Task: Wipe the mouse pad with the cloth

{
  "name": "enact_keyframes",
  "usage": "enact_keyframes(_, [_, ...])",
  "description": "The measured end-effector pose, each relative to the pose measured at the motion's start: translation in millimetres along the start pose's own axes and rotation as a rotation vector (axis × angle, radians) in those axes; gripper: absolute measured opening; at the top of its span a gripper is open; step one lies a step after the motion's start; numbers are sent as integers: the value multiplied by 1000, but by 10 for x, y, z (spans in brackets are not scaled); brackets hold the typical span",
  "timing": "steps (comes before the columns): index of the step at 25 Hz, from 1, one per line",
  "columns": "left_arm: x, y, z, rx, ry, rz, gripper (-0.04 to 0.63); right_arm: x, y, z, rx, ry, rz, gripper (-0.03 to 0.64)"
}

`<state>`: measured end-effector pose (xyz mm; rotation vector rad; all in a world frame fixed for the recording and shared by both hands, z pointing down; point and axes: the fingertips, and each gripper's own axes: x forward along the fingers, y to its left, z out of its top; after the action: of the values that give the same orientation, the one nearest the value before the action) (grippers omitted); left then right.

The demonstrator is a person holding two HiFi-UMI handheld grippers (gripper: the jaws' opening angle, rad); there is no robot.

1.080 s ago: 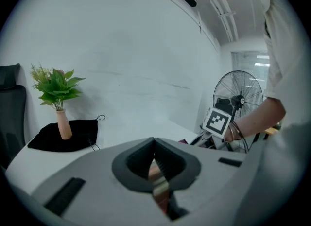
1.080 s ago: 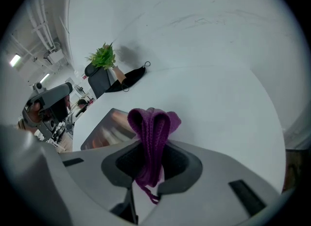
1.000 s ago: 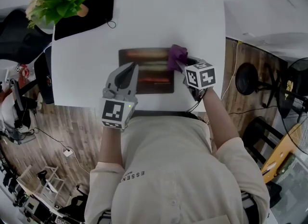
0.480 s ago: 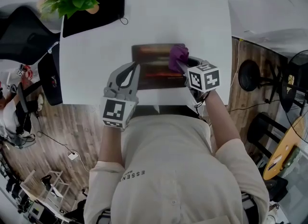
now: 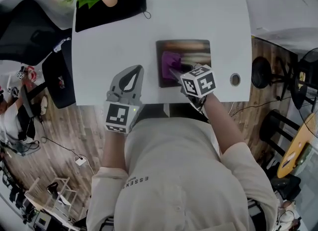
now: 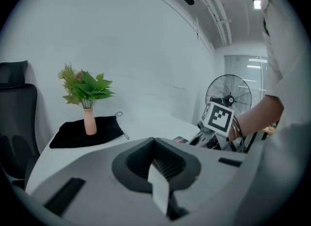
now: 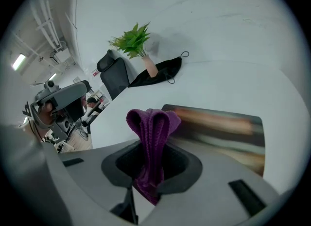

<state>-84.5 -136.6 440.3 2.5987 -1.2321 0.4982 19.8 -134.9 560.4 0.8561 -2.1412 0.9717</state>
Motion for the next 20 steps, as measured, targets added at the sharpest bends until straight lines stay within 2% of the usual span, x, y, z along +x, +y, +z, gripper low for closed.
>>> enact_keyframes(5, [-110, 179, -84, -14, 6, 15, 2, 256, 216, 37, -21, 34, 23, 91])
enact_keyframes(10, [-63, 257, -113, -34, 9, 34, 2, 370, 199, 34, -33, 68, 30, 91])
enact_keyframes(20, [141, 26, -2, -30, 7, 41, 2, 197, -34, -60, -22, 76, 39, 91])
